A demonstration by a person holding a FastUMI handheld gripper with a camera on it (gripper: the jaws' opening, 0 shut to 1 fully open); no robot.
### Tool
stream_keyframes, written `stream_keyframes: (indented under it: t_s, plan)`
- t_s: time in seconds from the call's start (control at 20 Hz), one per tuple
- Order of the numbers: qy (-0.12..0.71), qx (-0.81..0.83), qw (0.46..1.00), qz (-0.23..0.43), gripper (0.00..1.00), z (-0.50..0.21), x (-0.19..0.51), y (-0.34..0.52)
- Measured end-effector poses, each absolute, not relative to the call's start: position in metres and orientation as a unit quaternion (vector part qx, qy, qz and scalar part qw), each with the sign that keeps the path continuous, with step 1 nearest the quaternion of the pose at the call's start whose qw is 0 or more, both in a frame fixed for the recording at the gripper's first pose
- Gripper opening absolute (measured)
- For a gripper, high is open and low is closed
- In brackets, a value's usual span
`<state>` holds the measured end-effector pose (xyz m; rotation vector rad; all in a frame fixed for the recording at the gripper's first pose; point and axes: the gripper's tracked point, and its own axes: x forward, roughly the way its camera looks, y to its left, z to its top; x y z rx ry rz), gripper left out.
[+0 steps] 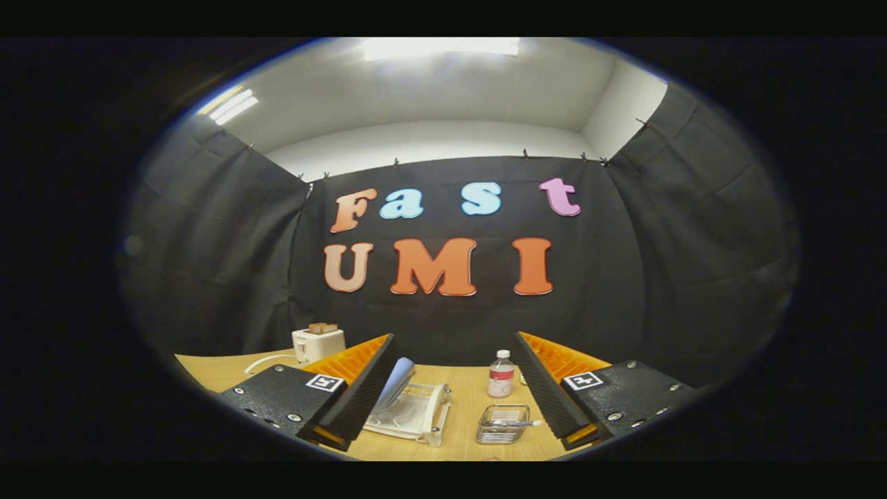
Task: Take the plate from the dish rack, then take the spoon from the basket and place it into the plate.
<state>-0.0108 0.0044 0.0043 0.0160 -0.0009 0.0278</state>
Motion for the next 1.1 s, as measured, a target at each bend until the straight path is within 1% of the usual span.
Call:
stream_keyframes:
  t_s: [0.15, 0.35, 0.55, 0.75, 0.85, 0.95, 1.1]
  plan:
    - [0.008, -0.002, 1.0, 0.016, 0.99, 0.0, -0.01, 0.006]
    - [0.026, -0.003, 0.999, 0.033, 0.99, -0.007, -0.016, 0.018]
    - [0.046, 0.004, 0.997, 0.054, 0.99, -0.011, -0.004, 0.032]
    - [0.094, 0.005, 0.992, 0.083, 0.99, -0.019, 0.023, 0.053]
    - [0.133, 0.008, 0.985, 0.109, 0.99, -0.026, 0.027, 0.072]
    - [0.154, 0.018, 0.979, 0.131, 0.99, -0.025, 0.034, 0.086]
    - [0.186, 0.027, 0.972, 0.141, 0.99, -0.027, 0.054, 0.095]
